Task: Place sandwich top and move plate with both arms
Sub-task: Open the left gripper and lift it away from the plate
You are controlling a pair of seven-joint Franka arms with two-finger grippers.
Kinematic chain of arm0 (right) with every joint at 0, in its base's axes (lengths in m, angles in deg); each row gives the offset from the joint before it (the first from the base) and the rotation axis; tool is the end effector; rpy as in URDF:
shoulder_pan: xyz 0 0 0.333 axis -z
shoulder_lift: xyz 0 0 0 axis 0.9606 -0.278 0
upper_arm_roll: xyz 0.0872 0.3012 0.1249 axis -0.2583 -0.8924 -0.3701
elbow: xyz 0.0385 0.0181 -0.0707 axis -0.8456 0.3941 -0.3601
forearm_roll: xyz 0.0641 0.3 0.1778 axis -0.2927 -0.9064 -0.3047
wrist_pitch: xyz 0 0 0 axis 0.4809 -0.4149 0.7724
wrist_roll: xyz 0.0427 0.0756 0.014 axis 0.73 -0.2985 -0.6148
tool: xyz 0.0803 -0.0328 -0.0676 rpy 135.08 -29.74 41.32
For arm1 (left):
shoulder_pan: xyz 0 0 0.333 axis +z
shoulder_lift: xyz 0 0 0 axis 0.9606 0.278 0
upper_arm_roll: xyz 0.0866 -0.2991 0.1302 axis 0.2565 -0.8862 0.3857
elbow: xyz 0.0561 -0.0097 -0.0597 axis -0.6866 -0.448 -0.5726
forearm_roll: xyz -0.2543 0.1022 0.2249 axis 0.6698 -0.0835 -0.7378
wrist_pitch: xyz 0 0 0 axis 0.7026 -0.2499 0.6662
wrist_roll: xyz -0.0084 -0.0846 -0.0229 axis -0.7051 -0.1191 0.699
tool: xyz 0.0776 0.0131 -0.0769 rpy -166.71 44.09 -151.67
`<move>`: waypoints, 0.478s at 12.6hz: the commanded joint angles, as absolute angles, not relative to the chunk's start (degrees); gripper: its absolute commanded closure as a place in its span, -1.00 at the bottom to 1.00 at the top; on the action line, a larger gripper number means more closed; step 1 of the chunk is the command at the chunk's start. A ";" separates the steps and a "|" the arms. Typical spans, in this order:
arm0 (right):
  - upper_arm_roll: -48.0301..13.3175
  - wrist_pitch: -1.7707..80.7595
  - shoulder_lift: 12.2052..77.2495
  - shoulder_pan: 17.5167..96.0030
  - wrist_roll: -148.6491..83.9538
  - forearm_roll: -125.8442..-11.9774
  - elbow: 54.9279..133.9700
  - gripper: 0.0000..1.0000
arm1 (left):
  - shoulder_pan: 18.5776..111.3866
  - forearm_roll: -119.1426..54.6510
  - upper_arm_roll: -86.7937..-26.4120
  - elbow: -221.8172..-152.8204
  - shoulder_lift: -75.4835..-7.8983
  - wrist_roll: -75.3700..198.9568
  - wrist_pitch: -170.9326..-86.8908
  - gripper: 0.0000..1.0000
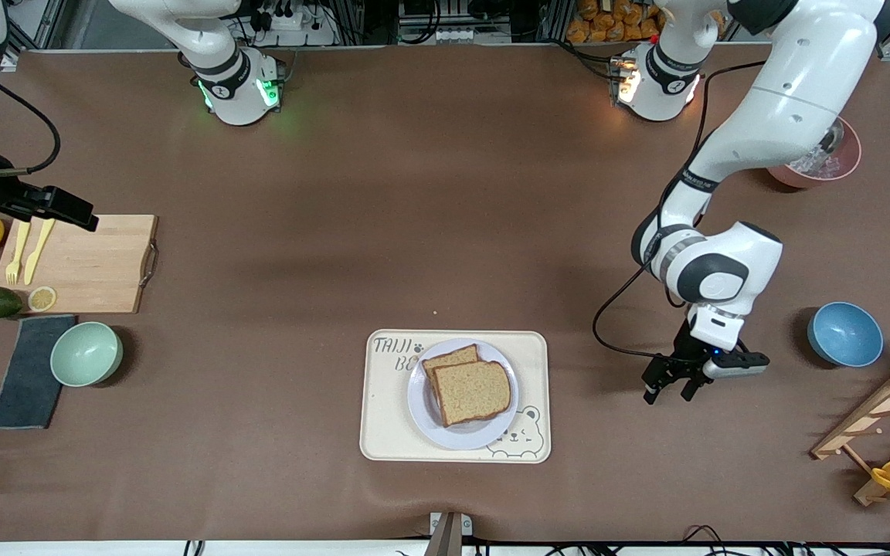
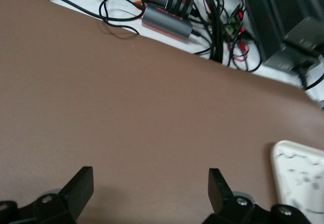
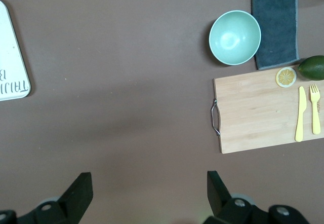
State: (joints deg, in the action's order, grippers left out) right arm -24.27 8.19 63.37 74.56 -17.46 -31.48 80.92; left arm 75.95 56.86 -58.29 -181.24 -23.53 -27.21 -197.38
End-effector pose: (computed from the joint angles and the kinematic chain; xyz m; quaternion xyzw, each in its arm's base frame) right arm 0.5319 0.0054 0.6251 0.9954 -0.0794 -0.0525 0.0081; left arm 0.6501 -0.0664 0.2378 0.9236 0.0857 0.3402 0.1547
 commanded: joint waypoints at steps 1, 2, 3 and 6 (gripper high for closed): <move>-24.56 7.63 64.06 75.09 -17.47 -31.10 81.47 -1.00 | 77.72 48.19 -58.15 -178.14 -19.94 -27.98 -194.49 -1.00; -24.56 7.63 64.06 75.09 -17.47 -31.10 81.47 -1.00 | 77.72 45.62 -56.66 -177.79 -19.77 -26.93 -192.04 -1.00; -24.56 7.63 64.06 75.09 -17.47 -31.10 81.47 -1.00 | 77.64 42.90 -55.34 -177.78 -19.85 -25.01 -189.23 -1.00; -24.56 7.63 63.88 75.00 -17.47 -31.19 81.47 -1.00 | 77.02 27.55 -51.56 -178.31 -20.81 -10.20 -182.71 -1.00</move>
State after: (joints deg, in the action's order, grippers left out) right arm -24.26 7.93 63.36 74.57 -17.46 -31.48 80.94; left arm 77.47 34.98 -53.11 -178.36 -20.14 -18.23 -185.71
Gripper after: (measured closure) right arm 0.000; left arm 0.000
